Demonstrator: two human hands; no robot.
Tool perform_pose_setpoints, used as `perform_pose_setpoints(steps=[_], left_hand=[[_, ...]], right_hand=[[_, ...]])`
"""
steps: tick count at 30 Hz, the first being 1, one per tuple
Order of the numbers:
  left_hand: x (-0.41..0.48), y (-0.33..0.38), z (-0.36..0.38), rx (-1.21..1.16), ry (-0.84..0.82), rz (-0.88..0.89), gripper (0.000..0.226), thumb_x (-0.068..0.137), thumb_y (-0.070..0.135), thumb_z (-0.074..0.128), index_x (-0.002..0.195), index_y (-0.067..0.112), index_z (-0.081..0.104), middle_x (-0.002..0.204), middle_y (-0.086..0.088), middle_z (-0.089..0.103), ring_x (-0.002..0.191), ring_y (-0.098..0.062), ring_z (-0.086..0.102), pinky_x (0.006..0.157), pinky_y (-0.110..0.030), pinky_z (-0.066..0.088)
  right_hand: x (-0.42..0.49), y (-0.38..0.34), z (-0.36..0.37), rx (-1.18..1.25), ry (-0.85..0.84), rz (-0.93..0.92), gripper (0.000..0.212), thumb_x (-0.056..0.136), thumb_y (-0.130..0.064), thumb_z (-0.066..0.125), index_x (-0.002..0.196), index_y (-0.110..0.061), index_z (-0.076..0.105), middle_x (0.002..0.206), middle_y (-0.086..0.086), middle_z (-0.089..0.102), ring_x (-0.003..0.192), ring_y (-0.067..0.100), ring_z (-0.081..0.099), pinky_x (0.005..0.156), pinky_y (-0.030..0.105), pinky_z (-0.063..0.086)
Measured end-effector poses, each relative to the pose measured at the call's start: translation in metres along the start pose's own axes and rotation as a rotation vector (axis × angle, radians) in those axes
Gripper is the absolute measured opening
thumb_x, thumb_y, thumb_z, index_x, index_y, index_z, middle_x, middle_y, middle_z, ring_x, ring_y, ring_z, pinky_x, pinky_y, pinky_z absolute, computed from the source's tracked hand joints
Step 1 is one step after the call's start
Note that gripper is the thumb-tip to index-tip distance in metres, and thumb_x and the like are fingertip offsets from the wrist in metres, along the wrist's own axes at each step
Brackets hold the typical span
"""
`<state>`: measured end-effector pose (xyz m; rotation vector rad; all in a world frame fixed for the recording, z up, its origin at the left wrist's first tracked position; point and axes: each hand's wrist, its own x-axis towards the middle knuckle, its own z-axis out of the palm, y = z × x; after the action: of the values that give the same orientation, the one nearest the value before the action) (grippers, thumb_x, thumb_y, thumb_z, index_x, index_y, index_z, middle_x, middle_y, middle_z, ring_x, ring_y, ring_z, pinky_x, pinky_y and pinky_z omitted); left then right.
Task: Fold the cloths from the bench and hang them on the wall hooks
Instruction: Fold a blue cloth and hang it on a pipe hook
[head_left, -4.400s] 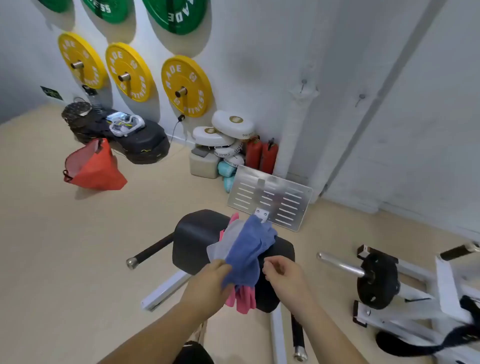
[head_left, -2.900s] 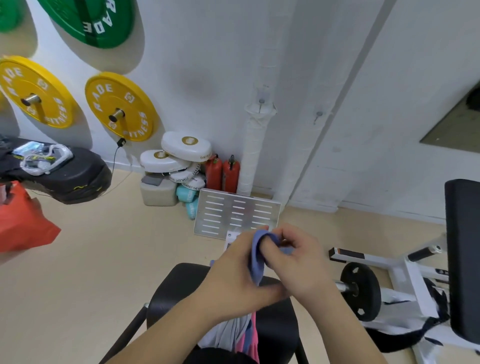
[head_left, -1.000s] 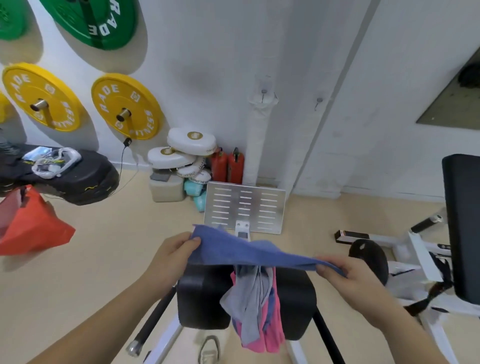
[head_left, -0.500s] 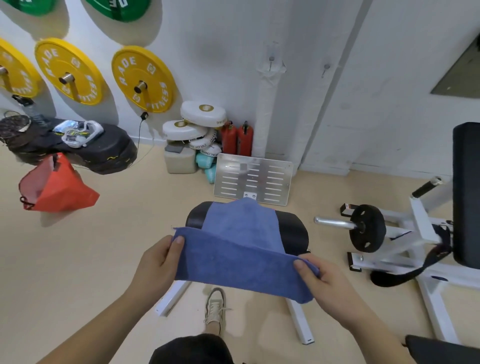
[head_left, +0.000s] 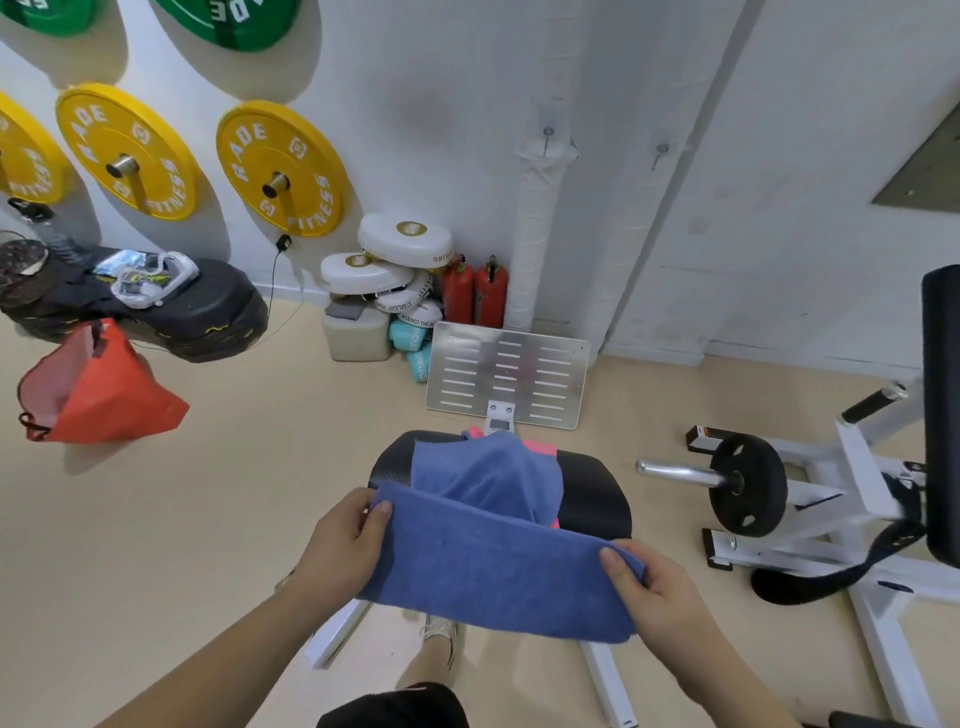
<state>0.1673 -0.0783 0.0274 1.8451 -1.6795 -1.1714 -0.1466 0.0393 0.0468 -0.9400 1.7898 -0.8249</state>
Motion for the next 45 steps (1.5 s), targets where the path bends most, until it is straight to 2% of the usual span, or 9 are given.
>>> perform_pose_setpoints(steps=[6, 9, 15, 19, 24, 28, 33, 39, 45], left_hand=[[0.116, 0.014, 0.016, 0.081, -0.054, -0.036, 0.023, 0.106, 0.031, 0.044, 0.091, 0.021, 0.058, 0.085, 0.004, 0.066, 0.083, -0.019, 0.061, 0.072, -0.033, 0.045], [0.172, 0.013, 0.028, 0.143, -0.096, -0.076, 0.021, 0.105, 0.031, 0.044, 0.096, 0.020, 0.059, 0.089, 0.004, 0.068, 0.087, -0.021, 0.063, 0.077, -0.035, 0.047], [0.254, 0.007, 0.054, 0.259, -0.179, -0.143, 0.015, 0.106, 0.027, 0.043, 0.096, 0.020, 0.052, 0.084, 0.003, 0.060, 0.076, -0.015, 0.056, 0.064, -0.029, 0.039], [0.290, -0.008, 0.064, 0.396, -0.265, -0.219, 0.019, 0.104, 0.029, 0.043, 0.107, 0.017, 0.057, 0.096, -0.002, 0.067, 0.086, -0.024, 0.062, 0.074, -0.032, 0.048], [0.306, -0.021, 0.070, 0.574, -0.441, -0.154, 0.014, 0.098, 0.027, 0.050, 0.084, 0.026, 0.049, 0.096, 0.002, 0.065, 0.087, -0.021, 0.063, 0.078, -0.036, 0.055], [0.311, -0.031, 0.076, 0.639, -0.493, -0.079, 0.010, 0.096, 0.027, 0.051, 0.087, 0.033, 0.053, 0.106, 0.007, 0.061, 0.095, -0.019, 0.059, 0.082, -0.036, 0.055], [0.314, -0.029, 0.081, 0.699, -0.483, 0.003, 0.012, 0.099, 0.028, 0.050, 0.098, 0.028, 0.062, 0.106, 0.006, 0.061, 0.099, -0.017, 0.055, 0.079, -0.030, 0.051], [0.307, -0.024, 0.071, 0.556, -0.504, -0.052, 0.028, 0.088, 0.013, 0.059, 0.068, 0.030, 0.049, 0.099, 0.002, 0.059, 0.086, -0.019, 0.062, 0.071, -0.026, 0.048], [0.282, -0.007, 0.050, 0.379, -0.422, -0.134, 0.007, 0.078, 0.011, 0.064, 0.073, 0.016, 0.063, 0.074, 0.006, 0.065, 0.071, -0.014, 0.058, 0.062, -0.023, 0.045]], right_hand=[[0.112, -0.022, 0.004, 0.020, 0.064, 0.048, 0.021, 0.102, -0.023, 0.058, 0.089, -0.023, 0.075, 0.076, -0.005, 0.069, 0.075, 0.015, 0.060, 0.069, 0.028, 0.047], [0.169, -0.028, 0.010, -0.026, 0.104, 0.091, 0.019, 0.099, -0.020, 0.060, 0.088, -0.023, 0.075, 0.083, 0.001, 0.074, 0.083, 0.018, 0.068, 0.072, 0.030, 0.051], [0.259, -0.026, 0.022, -0.068, 0.149, 0.210, 0.017, 0.095, -0.012, 0.061, 0.088, -0.019, 0.076, 0.088, 0.001, 0.075, 0.084, 0.015, 0.066, 0.070, 0.025, 0.049], [0.300, -0.004, 0.033, -0.194, 0.061, 0.282, 0.014, 0.095, -0.012, 0.060, 0.090, -0.010, 0.073, 0.091, 0.006, 0.074, 0.086, 0.022, 0.065, 0.069, 0.022, 0.047], [0.333, 0.025, 0.043, -0.326, -0.143, 0.353, 0.016, 0.092, -0.019, 0.063, 0.086, -0.005, 0.066, 0.082, 0.007, 0.069, 0.074, 0.018, 0.057, 0.068, 0.028, 0.045], [0.346, 0.036, 0.048, -0.437, -0.288, 0.345, 0.026, 0.088, -0.024, 0.062, 0.069, -0.011, 0.050, 0.066, -0.001, 0.048, 0.063, 0.014, 0.042, 0.063, 0.033, 0.037], [0.351, 0.031, 0.047, -0.467, -0.311, 0.341, 0.012, 0.084, -0.023, 0.068, 0.073, -0.016, 0.069, 0.080, 0.000, 0.071, 0.074, 0.013, 0.063, 0.066, 0.024, 0.048], [0.335, 0.005, 0.034, -0.209, -0.166, 0.334, 0.006, 0.082, -0.013, 0.076, 0.077, -0.016, 0.076, 0.081, 0.003, 0.076, 0.074, 0.012, 0.066, 0.067, 0.021, 0.051], [0.294, -0.019, 0.006, 0.016, -0.154, 0.332, 0.005, 0.083, -0.006, 0.078, 0.079, -0.008, 0.076, 0.084, 0.013, 0.077, 0.077, 0.019, 0.069, 0.074, 0.038, 0.056]])
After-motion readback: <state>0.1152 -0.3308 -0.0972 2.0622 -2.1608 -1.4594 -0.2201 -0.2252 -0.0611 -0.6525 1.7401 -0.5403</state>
